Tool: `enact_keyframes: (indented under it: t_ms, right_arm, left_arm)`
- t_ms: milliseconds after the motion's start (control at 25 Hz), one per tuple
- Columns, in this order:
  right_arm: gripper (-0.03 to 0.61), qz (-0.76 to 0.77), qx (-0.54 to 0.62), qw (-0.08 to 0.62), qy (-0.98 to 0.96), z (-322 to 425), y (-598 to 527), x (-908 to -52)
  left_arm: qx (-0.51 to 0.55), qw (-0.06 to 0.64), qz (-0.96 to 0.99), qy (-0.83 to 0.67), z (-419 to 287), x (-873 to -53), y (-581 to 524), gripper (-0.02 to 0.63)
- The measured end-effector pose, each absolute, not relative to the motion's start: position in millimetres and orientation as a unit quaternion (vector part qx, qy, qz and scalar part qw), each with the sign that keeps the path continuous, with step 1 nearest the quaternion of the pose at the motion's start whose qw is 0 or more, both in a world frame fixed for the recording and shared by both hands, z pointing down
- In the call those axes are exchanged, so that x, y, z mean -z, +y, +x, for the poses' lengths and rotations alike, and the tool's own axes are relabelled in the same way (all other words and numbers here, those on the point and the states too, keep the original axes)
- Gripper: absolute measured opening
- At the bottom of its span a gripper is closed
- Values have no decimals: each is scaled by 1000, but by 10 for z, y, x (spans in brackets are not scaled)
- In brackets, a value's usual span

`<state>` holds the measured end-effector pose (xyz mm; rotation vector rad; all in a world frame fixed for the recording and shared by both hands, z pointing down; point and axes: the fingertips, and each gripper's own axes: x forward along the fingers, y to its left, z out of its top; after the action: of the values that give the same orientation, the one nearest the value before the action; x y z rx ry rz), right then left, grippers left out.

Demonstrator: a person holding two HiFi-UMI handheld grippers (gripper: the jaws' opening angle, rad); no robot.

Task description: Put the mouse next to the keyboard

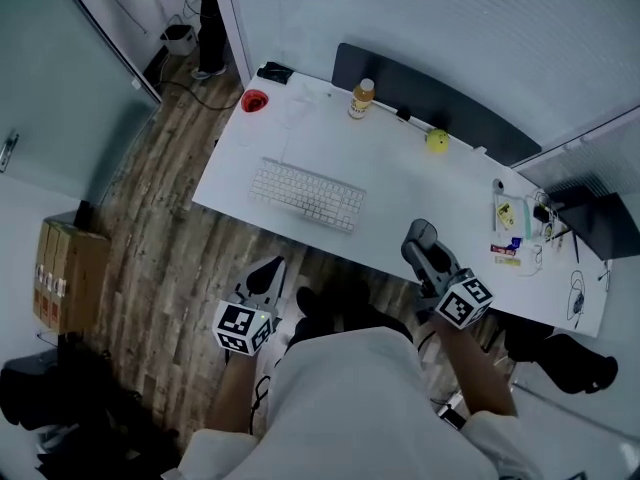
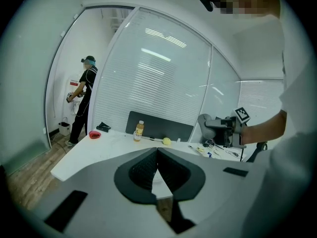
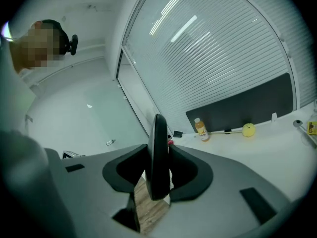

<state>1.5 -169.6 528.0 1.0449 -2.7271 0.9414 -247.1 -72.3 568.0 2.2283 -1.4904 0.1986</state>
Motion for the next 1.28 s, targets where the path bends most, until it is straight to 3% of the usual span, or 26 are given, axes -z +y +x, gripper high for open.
enact_keyframes:
  t_ms: [480, 1280]
  right_arm:
    - [151, 329, -341, 83, -877, 5, -2035, -5855]
    - [150, 259, -440, 242, -825, -145, -2531, -7778]
  left_arm:
    - [-86, 235, 811, -528, -2176, -5867, -1080, 18]
    - [-124, 291, 769, -556, -1815, -6433, -1543, 17]
